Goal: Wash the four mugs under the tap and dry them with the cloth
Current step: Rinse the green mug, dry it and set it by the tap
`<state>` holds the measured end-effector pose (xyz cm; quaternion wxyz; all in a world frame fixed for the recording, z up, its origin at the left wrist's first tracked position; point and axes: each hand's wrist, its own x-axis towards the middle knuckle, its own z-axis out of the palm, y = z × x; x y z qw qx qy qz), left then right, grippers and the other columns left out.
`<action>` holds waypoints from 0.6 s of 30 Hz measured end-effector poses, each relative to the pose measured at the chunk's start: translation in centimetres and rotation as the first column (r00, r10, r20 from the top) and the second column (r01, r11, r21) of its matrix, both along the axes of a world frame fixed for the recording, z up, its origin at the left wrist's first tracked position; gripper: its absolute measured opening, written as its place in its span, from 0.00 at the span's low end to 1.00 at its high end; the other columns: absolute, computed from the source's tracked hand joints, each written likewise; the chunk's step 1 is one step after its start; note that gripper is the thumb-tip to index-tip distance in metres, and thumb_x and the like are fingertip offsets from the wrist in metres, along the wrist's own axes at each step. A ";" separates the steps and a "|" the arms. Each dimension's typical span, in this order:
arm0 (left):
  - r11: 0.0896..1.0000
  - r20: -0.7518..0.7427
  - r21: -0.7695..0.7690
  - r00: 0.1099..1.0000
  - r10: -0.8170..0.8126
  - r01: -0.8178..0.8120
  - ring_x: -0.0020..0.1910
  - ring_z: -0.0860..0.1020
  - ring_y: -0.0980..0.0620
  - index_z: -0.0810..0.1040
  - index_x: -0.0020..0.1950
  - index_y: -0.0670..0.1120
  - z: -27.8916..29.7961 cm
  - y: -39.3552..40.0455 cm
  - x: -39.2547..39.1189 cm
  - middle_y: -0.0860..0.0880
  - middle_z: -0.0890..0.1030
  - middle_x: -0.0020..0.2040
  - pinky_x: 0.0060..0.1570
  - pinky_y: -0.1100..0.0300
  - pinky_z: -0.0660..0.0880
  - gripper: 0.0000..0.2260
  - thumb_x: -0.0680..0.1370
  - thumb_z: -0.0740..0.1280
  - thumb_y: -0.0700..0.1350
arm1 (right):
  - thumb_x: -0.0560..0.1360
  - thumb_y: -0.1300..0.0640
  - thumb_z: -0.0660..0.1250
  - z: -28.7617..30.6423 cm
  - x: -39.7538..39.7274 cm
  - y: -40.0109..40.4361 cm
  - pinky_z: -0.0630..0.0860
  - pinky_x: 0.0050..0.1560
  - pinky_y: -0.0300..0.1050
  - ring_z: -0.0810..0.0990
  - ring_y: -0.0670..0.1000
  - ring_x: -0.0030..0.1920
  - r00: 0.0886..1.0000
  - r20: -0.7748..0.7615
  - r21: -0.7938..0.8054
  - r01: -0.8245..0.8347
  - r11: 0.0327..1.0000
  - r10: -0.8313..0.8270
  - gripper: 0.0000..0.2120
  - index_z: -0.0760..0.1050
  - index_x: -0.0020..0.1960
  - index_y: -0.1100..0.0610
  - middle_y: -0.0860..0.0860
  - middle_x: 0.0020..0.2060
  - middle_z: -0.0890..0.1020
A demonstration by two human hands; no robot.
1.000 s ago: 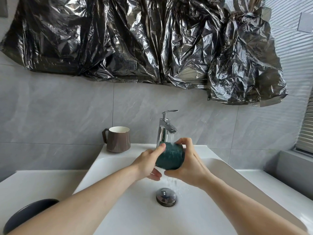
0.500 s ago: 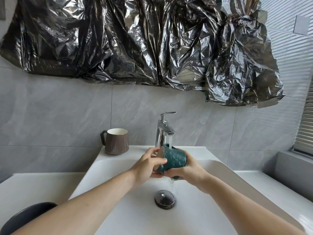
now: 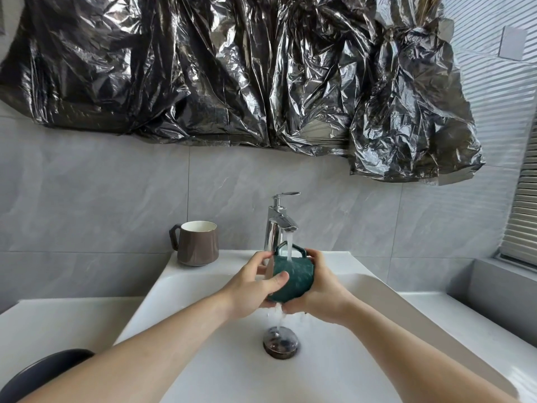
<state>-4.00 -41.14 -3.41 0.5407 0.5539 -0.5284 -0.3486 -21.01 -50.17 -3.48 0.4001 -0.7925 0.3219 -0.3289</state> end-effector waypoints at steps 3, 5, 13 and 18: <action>1.000 0.023 -0.017 1.000 -0.005 0.005 0.58 0.84 0.43 0.71 0.72 0.58 -0.1 0.3 0.0 0.50 0.74 0.68 0.52 0.46 0.86 0.27 0.75 0.76 0.50 | 0.60 0.74 0.79 0.2 0.0 0.2 0.84 0.38 0.48 0.84 0.53 0.43 1.000 -0.030 -0.011 0.003 1.000 -0.004 0.49 0.56 0.70 0.50 0.50 0.55 0.76; 0.999 0.068 -0.034 0.998 0.016 -0.014 0.57 0.85 0.44 0.72 0.71 0.59 -0.2 0.3 -0.1 0.53 0.74 0.68 0.52 0.47 0.86 0.28 0.73 0.77 0.50 | 0.61 0.73 0.80 0.2 -0.1 0.1 0.83 0.39 0.46 0.83 0.51 0.44 0.999 -0.051 -0.011 0.013 1.000 -0.013 0.48 0.56 0.70 0.51 0.49 0.56 0.75; 0.978 0.604 -0.183 0.773 0.193 -0.101 0.75 0.69 0.59 0.65 0.77 0.67 -0.4 0.5 0.1 0.63 0.70 0.76 0.77 0.55 0.67 0.35 0.73 0.76 0.55 | 0.60 0.70 0.83 -0.3 -0.2 -0.2 0.86 0.42 0.49 0.84 0.52 0.46 1.000 -0.024 0.028 0.016 0.999 -0.015 0.39 0.62 0.59 0.55 0.55 0.58 0.76; 0.977 0.564 -0.167 0.799 0.207 -0.135 0.76 0.69 0.56 0.58 0.81 0.65 -0.4 0.4 0.4 0.61 0.68 0.79 0.76 0.51 0.69 0.45 0.70 0.78 0.57 | 0.55 0.60 0.88 -0.5 -0.2 -0.5 0.86 0.49 0.51 0.85 0.54 0.53 0.996 -0.040 -0.049 0.077 0.996 -0.079 0.40 0.66 0.58 0.57 0.51 0.55 0.80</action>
